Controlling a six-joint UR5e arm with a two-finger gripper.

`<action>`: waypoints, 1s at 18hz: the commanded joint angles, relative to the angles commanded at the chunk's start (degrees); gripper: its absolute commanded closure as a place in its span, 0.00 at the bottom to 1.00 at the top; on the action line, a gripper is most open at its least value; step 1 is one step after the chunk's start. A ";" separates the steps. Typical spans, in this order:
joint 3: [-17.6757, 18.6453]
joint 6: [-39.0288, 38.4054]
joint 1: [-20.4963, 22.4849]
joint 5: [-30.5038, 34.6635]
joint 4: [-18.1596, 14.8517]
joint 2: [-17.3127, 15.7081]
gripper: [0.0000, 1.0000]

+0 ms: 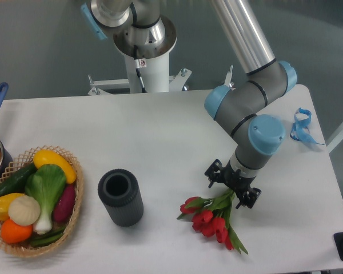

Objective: Pick up the flowers from the table
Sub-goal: 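Lower the gripper around the tulip stems and close it, then lift the gripped tulip bouquet up off the table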

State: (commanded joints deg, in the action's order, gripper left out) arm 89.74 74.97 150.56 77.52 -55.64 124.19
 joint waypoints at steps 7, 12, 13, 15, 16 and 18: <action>0.00 -0.18 0.00 0.00 0.35 -0.17 0.45; -0.44 -2.81 0.00 0.00 3.51 -0.44 0.84; -0.53 -2.90 0.00 0.00 3.78 -0.53 0.88; -0.79 -3.43 0.00 -0.17 3.87 -1.23 0.89; -0.96 -4.12 0.00 -0.18 3.78 -2.10 0.89; -0.88 -4.75 0.09 -0.35 3.78 -3.68 0.90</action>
State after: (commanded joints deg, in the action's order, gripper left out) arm 88.86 70.23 150.64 77.17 -51.86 120.51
